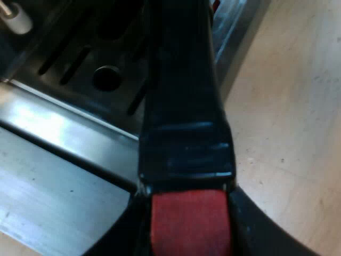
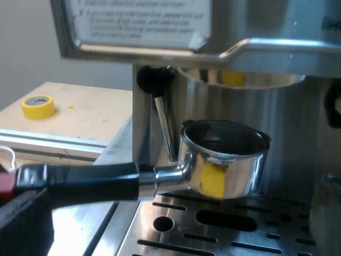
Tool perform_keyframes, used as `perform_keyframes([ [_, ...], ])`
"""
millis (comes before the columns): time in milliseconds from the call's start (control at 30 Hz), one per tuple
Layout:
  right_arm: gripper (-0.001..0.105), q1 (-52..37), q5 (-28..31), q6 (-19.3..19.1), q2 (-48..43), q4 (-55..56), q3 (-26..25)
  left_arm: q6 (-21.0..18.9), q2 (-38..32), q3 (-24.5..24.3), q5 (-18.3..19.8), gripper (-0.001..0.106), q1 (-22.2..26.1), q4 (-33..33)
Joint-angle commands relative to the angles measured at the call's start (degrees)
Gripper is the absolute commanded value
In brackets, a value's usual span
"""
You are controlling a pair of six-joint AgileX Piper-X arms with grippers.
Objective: Put the handle in the coffee machine
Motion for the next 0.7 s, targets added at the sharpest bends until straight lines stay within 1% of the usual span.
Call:
perform_keyframes([
  [33,0.105,-0.6,2.2,-3.2,1.9,-4.6,-0.1,0.4,0.4,-1.6,3.0,0.000,-0.2,-2.1],
  [200,0.105,-2.2,1.7,-3.2,3.1,-8.3,-0.1,0.4,1.6,-2.8,3.4,0.000,-0.2,-2.3],
  [333,0.105,-2.4,1.4,-3.5,3.0,-8.7,-0.1,0.5,2.2,-3.6,5.1,0.000,-0.2,-2.3],
  [467,0.105,-2.4,1.4,-3.5,3.0,-8.7,-0.1,0.5,2.2,-3.8,5.2,0.000,-0.2,-3.7],
  [533,0.105,-2.4,1.4,-3.5,3.0,-8.7,-0.1,1.0,2.2,-3.9,7.0,0.000,-0.2,-4.0],
  [667,0.105,-2.4,1.4,-3.5,3.0,-8.7,-0.1,1.0,2.5,-3.9,7.2,0.000,-0.2,-4.5],
  [700,0.105,-2.4,1.4,-3.5,3.0,-8.7,-0.1,1.6,2.9,-3.9,7.7,0.000,-0.2,-4.4],
])
